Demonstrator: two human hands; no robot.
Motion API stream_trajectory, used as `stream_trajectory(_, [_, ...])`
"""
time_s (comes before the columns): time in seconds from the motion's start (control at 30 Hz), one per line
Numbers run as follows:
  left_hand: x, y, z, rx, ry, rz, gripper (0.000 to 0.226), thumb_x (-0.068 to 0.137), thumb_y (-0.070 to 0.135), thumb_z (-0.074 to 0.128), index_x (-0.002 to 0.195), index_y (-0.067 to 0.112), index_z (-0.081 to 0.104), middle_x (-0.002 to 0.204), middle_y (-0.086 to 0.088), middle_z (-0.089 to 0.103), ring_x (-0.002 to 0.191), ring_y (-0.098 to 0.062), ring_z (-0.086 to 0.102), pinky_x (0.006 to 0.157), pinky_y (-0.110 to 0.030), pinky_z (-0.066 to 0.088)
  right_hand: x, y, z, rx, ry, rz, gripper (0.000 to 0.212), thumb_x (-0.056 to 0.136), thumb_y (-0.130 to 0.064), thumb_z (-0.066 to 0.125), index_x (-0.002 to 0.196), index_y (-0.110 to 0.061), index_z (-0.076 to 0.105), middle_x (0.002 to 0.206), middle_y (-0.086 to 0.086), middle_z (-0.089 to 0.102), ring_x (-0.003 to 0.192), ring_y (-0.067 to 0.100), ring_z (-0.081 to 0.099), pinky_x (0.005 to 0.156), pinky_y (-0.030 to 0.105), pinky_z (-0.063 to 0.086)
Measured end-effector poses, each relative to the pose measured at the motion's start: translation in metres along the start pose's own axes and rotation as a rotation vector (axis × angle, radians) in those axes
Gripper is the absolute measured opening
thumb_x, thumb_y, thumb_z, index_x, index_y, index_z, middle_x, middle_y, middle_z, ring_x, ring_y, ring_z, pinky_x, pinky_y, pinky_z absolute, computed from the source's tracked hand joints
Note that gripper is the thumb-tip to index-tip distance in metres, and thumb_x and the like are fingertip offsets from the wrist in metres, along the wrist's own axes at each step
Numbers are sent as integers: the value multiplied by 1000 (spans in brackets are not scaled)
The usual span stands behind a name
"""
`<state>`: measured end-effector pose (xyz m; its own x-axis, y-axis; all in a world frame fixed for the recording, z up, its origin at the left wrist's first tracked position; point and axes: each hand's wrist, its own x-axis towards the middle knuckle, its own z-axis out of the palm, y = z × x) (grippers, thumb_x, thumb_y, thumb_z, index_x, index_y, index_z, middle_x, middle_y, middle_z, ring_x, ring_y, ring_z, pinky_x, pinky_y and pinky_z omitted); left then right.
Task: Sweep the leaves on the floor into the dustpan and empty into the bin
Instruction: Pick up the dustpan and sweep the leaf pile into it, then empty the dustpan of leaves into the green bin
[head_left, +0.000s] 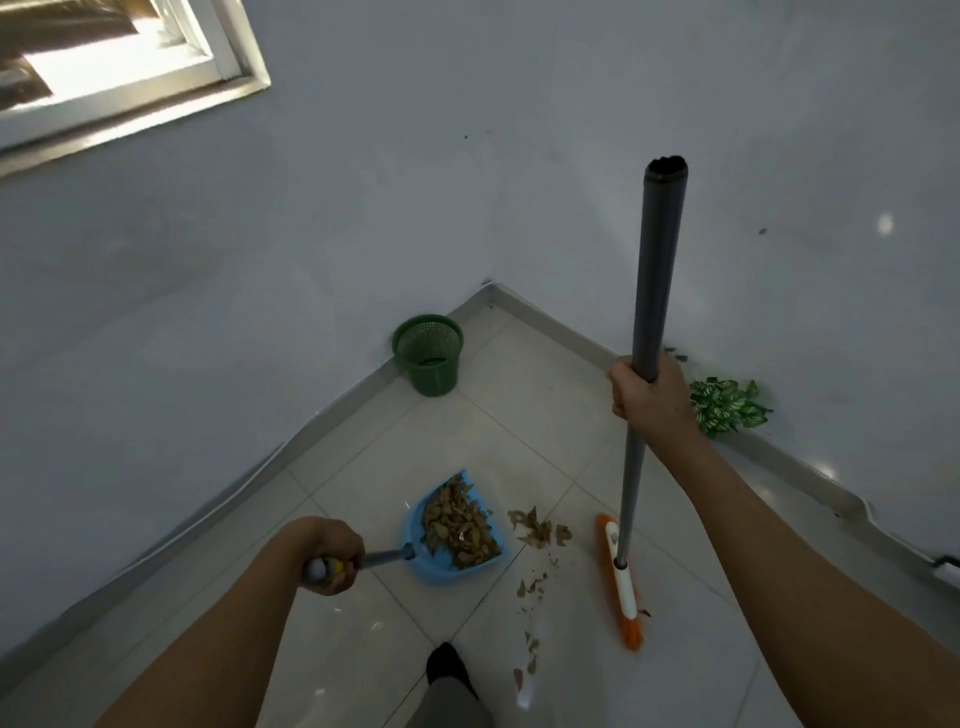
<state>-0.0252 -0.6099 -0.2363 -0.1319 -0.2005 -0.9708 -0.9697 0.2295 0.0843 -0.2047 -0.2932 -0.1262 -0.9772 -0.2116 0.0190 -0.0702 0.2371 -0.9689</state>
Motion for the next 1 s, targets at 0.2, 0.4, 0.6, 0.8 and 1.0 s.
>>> stream_trajectory(0.2, [-12, 29, -22, -146, 98, 112, 14, 88, 0, 46, 81, -5, 57, 62, -12, 54, 41, -19, 53, 42, -24, 49, 49, -20, 10, 49, -88, -58, 27, 70, -14, 46, 48, -19, 31, 45, 0, 27, 39, 11, 24, 46, 26, 22])
stream_trajectory(0.4, [-7, 60, -60, -247, 87, 95, 14, 89, 1, 44, 86, -4, 56, 60, -9, 49, 43, -13, 42, 39, -19, 42, 112, -40, 29, 94, -114, -100, 34, 78, -3, 45, 50, -16, 32, 41, -6, 30, 38, 8, 26, 47, 24, 26])
stream_trajectory(0.6, [-17, 80, -91, -314, 82, 91, 16, 91, 4, 41, 92, -7, 52, 48, -6, 45, 32, -10, 36, 34, -14, 37, 173, -53, 60, 108, -172, -145, 32, 77, -9, 47, 50, -15, 31, 42, -3, 28, 38, 11, 26, 47, 27, 25])
stream_trajectory(0.8, [-16, 92, -96, -492, 118, 78, 14, 90, 2, 42, 90, -7, 53, 54, -8, 48, 37, -10, 37, 36, -15, 37, 238, -52, 83, 90, -306, -186, 29, 78, -10, 46, 53, -14, 32, 45, -2, 26, 41, 11, 24, 48, 29, 22])
stream_trajectory(1.0, [-18, 107, -55, -800, 88, 38, 16, 90, 4, 46, 99, -8, 51, 56, -8, 50, 37, -11, 40, 34, -17, 38, 306, -39, 71, 96, -435, -197, 26, 72, -14, 45, 53, -15, 28, 45, 0, 25, 39, 10, 23, 46, 26, 21])
